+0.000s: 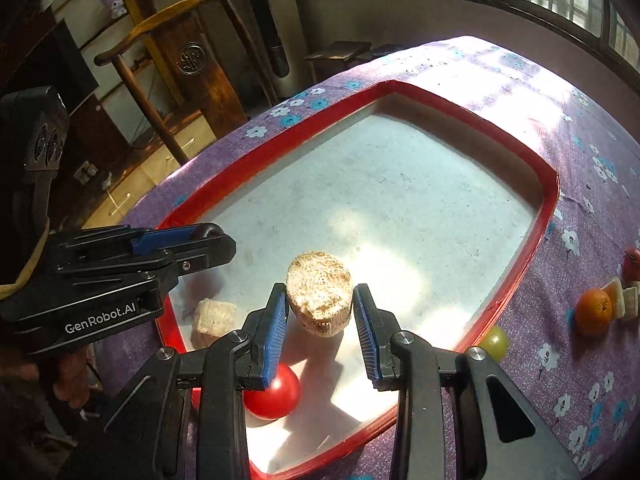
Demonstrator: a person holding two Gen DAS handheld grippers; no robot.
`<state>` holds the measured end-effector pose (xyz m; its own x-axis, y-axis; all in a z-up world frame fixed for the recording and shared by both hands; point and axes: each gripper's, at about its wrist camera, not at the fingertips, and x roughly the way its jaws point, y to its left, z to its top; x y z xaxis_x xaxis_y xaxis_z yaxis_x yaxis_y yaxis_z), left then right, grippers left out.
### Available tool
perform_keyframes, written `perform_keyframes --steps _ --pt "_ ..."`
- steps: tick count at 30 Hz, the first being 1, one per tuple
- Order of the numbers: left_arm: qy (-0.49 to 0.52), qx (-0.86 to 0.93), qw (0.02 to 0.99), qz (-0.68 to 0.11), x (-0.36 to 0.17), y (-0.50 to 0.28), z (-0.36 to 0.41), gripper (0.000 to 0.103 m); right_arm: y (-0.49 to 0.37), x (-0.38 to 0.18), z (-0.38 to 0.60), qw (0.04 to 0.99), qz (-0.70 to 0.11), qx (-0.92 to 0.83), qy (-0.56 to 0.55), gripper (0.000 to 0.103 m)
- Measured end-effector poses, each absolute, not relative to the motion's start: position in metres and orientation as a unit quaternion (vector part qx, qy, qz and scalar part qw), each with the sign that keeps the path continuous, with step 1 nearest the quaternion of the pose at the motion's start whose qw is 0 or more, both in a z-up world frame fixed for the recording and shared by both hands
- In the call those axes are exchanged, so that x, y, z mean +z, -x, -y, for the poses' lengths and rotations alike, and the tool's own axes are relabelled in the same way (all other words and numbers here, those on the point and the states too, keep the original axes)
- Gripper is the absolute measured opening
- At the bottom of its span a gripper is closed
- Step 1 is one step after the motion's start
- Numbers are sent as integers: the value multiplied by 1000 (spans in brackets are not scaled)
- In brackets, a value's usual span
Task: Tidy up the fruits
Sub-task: 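Carry the plum and round block over the red-rimmed tray, then open both grippers to drop the plum and round block in the tray, then move both open grippers back toward the remaining fruit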
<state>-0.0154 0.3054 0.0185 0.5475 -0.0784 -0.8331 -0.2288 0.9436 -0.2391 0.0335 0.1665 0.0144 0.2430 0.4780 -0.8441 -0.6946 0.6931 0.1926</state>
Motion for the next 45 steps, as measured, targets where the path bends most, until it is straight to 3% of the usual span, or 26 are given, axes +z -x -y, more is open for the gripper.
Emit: perform_keyframes --steps 18,20,22,24,34,45 --pt "142 68 860 -486 13 16 -305 32 -29 11 -167 780 -497 365 111 34" --pt "131 79 860 -486 15 17 -302 38 -27 13 -163 781 -496 365 107 34" --pt "123 89 862 -484 17 20 -298 52 -25 16 -158 781 -496 365 103 34" --pt "119 99 861 -483 19 22 -296 57 -23 19 -153 783 -494 365 100 34" --pt "122 104 863 -479 33 31 -273 58 -4 35 -114 791 -485 366 69 35" --pt "79 34 876 -474 56 16 -185 58 -5 40 -21 819 -486 305 9 36"
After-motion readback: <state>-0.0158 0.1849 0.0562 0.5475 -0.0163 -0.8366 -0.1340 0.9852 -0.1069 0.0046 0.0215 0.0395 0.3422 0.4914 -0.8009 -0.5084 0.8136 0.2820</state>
